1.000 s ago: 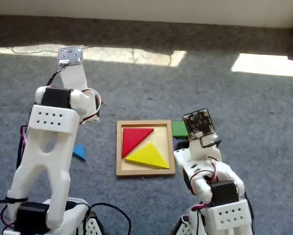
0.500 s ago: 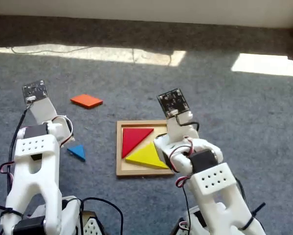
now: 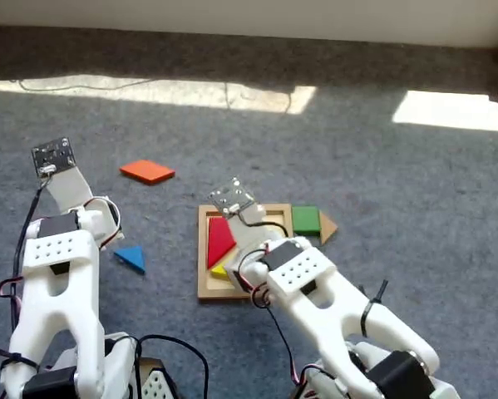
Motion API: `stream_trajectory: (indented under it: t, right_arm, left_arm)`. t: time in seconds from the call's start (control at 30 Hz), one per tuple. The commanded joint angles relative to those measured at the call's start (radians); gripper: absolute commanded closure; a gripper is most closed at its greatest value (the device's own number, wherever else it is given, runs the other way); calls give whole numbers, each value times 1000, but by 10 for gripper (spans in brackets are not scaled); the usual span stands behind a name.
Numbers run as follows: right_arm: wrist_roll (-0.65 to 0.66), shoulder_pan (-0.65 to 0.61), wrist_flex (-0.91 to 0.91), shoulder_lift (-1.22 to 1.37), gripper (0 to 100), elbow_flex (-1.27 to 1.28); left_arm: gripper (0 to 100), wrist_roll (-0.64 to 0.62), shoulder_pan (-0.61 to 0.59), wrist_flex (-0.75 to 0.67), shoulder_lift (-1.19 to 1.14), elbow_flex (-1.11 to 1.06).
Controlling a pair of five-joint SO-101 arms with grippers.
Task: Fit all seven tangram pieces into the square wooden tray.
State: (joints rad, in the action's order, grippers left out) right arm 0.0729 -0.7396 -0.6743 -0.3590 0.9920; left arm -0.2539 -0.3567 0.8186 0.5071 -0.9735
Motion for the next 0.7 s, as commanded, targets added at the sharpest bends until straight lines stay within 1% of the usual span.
stream_trajectory:
  t: [0.0, 0.17, 0.23, 0.33, 0.5, 0.67]
  right_arm:
    - [-9, -62, -30, -1, 969, -16]
    - [-9, -140, -102, -1, 969, 5]
    - [-6, -147, -148, -1, 982, 2]
    - [-3, -127, -214, -13, 995, -35]
    - [-3, -48, -285, -125, 995, -160]
    - [-9, 5, -257, -186, 994, -268]
  left_arm:
    - [994, 5, -8, -18, 35, 5]
    - [994, 5, -8, -18, 35, 5]
    - [994, 5, -8, -18, 35, 5]
    - [994, 5, -8, -18, 35, 5]
    - [994, 5, -8, -18, 35, 4]
    - [994, 5, -8, -18, 35, 4]
